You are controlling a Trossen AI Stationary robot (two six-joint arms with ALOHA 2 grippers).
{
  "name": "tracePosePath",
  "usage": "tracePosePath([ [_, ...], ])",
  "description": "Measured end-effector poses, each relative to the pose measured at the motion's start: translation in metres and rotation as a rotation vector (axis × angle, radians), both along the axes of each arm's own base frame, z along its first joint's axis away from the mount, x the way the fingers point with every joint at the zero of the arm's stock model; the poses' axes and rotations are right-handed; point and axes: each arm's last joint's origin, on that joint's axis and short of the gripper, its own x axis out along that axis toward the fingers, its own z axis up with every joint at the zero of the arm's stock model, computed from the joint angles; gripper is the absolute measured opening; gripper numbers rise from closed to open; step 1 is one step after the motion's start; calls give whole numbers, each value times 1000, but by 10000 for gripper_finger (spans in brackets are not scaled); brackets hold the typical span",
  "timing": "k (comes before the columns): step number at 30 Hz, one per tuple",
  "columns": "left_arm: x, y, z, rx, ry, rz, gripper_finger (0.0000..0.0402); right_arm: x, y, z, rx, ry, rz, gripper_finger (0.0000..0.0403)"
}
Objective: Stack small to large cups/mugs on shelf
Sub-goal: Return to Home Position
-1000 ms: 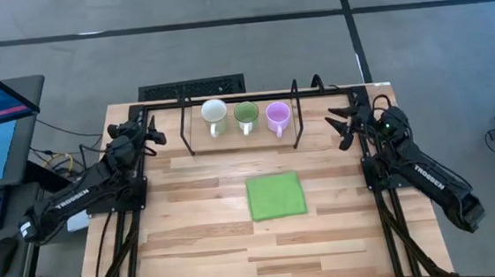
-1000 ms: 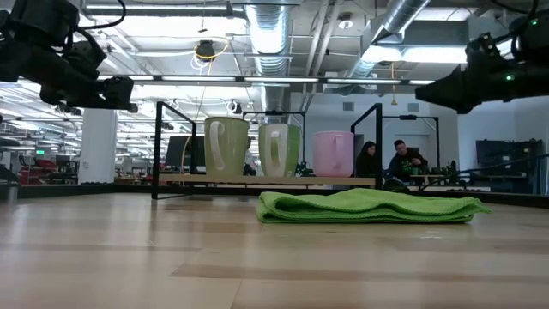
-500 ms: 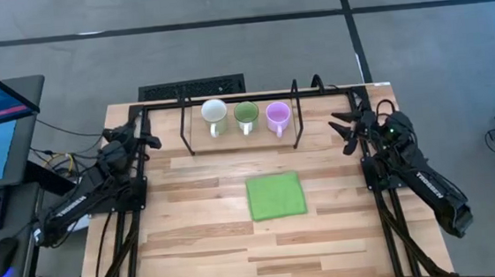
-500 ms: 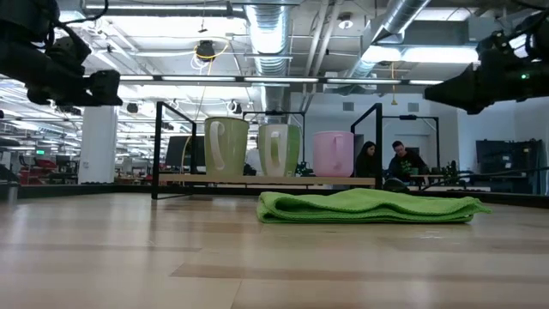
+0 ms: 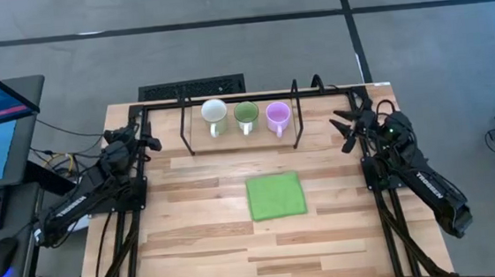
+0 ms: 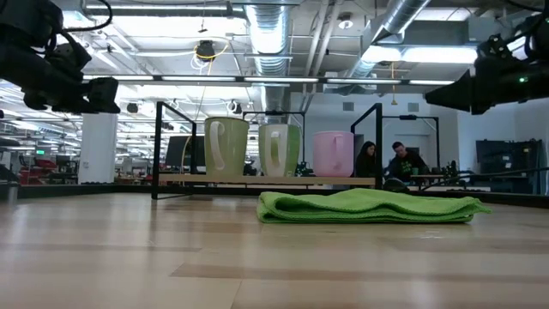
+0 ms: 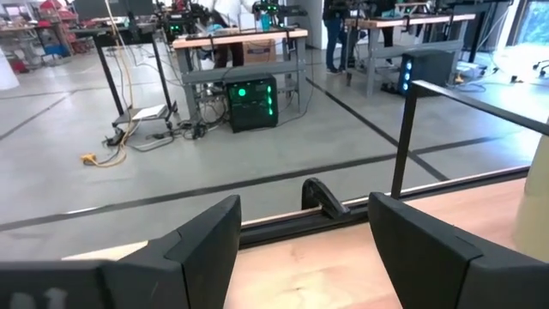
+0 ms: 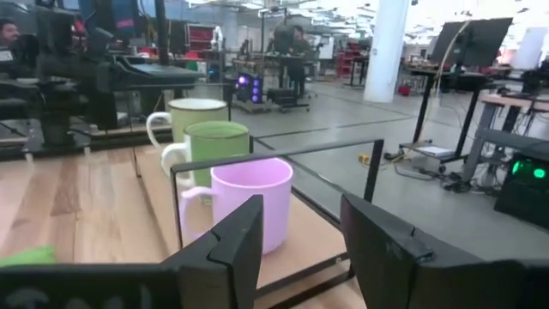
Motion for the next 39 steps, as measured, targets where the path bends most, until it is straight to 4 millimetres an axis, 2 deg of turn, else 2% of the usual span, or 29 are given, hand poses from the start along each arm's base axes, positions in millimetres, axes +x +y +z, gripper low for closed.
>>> tracePosePath([
  [4, 0, 0, 0, -4, -12, 6, 247, -1, -1, 0, -4, -2, -41, 177],
  [8, 0, 0, 0, -4, -12, 6, 247, 1, -6, -10, -46, -49, -78, 177],
  [19, 0, 0, -1, -10, 5, 8, 247, 1, -6, -9, -42, -60, -78, 177],
  [25, 1, 2, -10, -11, -22, 47, 247, 1, -6, -9, -42, -60, -78, 177],
  [31, 6, 4, -6, 76, -72, -9, 247, 1, -6, -9, -42, -61, -76, 177],
  [34, 9, 4, -5, 102, -53, -81, 247, 1, -6, -9, -42, -60, -76, 177],
  [39, 9, 4, -5, 109, -35, -86, 247, 1, -6, -9, -42, -60, -76, 177],
])
